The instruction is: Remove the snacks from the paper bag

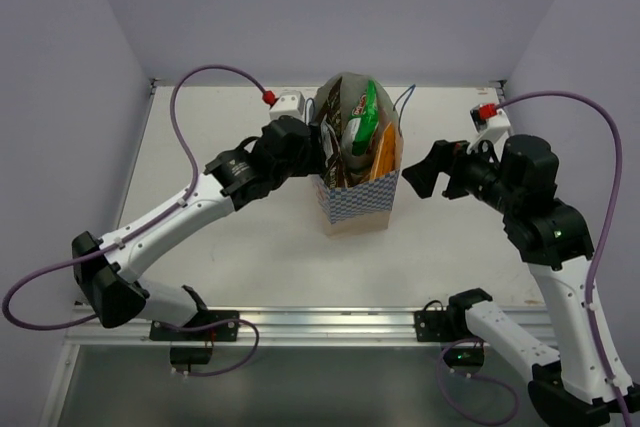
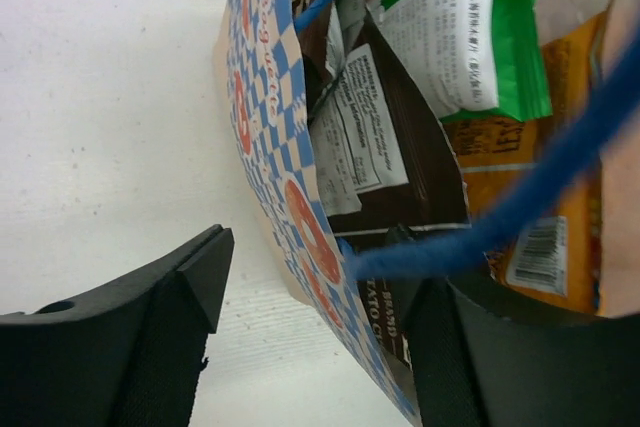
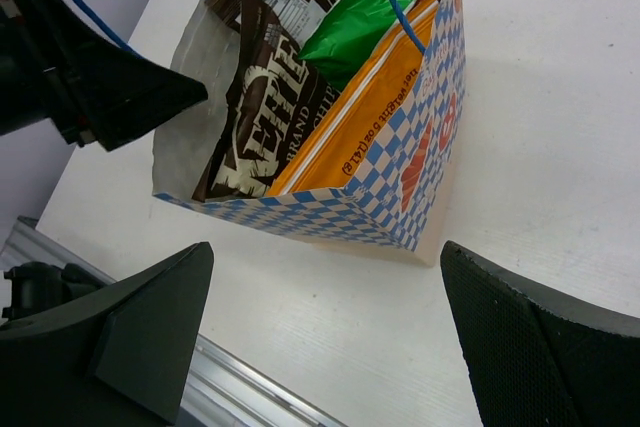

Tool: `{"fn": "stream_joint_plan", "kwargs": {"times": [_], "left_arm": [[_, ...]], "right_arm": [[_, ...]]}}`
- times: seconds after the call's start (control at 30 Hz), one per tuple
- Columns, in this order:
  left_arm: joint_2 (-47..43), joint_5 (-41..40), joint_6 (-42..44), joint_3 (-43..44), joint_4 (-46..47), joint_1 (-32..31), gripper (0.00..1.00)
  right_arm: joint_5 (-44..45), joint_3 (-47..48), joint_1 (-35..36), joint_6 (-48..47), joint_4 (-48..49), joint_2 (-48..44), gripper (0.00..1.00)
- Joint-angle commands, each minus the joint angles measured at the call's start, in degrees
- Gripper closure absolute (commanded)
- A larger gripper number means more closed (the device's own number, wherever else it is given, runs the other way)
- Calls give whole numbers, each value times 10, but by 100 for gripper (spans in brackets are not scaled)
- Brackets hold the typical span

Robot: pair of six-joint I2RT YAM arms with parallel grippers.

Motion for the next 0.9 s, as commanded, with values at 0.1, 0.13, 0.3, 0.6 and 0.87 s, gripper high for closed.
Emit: {"fn": "stream_joint_plan", "kwargs": {"times": [0.1, 0.13, 0.3, 0.6, 0.87], "left_arm": [[38, -31, 2, 29, 25, 26, 42], [48, -31, 5, 35, 24, 28, 44], [70, -28, 13, 50, 30, 33, 51], [102, -38, 43, 77, 32, 44, 77], [101, -92, 142, 133, 25, 64, 100]], "right_arm": [[-18, 24, 2, -7, 14, -7, 1], [-17, 23, 2, -7, 12, -9, 1], [-25, 30, 2, -13, 2, -13, 1], [-42, 58, 2, -20, 1, 5, 1], [-87, 83, 3, 5, 33, 32, 1]]}}
